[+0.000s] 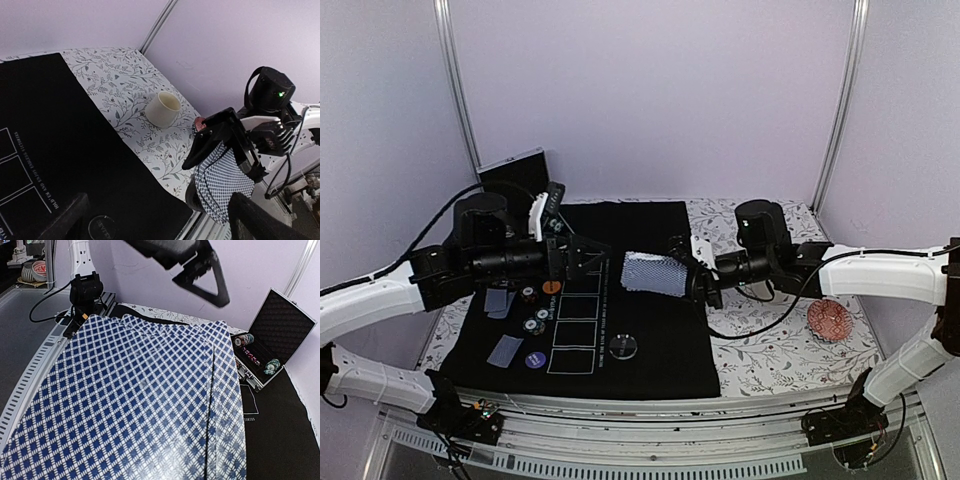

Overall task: Distribute texas hold em gaming equipment
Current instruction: Pass from the right arm to the left

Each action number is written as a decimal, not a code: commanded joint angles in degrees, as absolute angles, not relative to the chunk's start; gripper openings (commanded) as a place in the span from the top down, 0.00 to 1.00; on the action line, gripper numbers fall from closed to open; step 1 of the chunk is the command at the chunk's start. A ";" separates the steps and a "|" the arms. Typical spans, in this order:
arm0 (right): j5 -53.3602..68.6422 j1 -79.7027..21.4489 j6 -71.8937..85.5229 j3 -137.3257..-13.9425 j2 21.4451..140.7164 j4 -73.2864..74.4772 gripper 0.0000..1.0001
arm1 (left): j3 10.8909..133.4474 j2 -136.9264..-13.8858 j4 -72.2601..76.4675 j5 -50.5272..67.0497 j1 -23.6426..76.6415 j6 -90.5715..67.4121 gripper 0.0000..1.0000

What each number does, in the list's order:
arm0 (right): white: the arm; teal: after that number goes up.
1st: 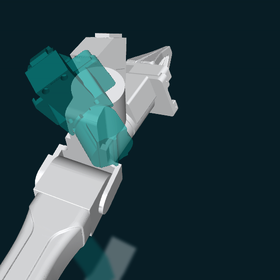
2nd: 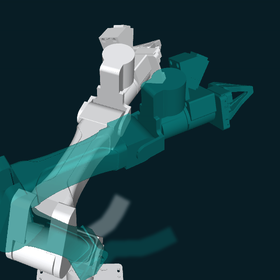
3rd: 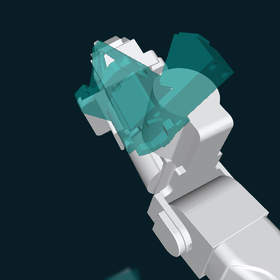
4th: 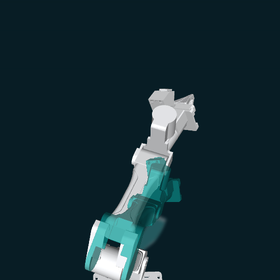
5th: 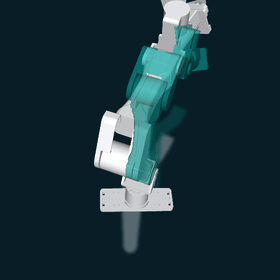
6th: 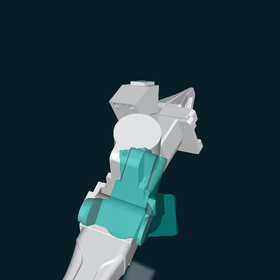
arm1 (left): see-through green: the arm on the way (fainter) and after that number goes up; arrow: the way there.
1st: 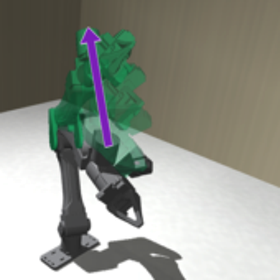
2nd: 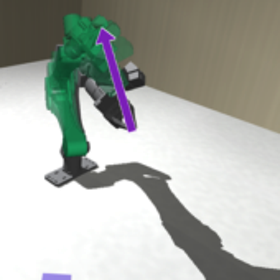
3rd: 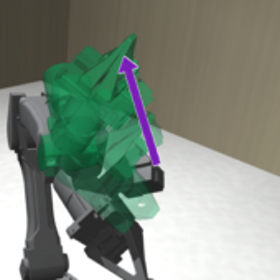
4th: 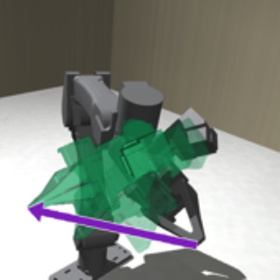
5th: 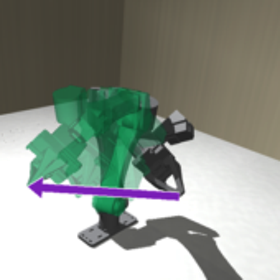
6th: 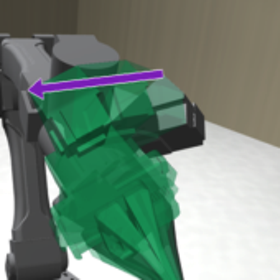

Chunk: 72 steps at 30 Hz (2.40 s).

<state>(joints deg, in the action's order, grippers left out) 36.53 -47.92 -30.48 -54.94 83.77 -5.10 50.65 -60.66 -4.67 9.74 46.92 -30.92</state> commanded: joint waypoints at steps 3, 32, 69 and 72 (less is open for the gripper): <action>37.74 -47.66 -29.60 -56.91 83.85 -5.80 0.64 | 47.46 -64.95 10.78 22.41 46.25 -42.00 0.02; 37.00 -48.32 -30.94 -59.95 86.46 -4.74 0.65 | 50.23 -78.95 16.74 32.31 48.05 -42.79 0.42; 20.95 -53.79 -44.03 -56.16 81.26 -4.39 0.01 | 50.64 -75.92 13.36 29.46 48.95 -36.62 1.00; 17.49 -54.13 -44.17 -57.90 83.29 -3.96 0.00 | 50.45 -76.00 12.90 29.01 48.96 -36.52 1.00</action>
<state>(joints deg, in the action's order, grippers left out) 22.68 -53.58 -42.87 -55.59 80.88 -4.25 49.45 -76.09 12.45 29.54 48.34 -37.63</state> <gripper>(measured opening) 0.988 0.076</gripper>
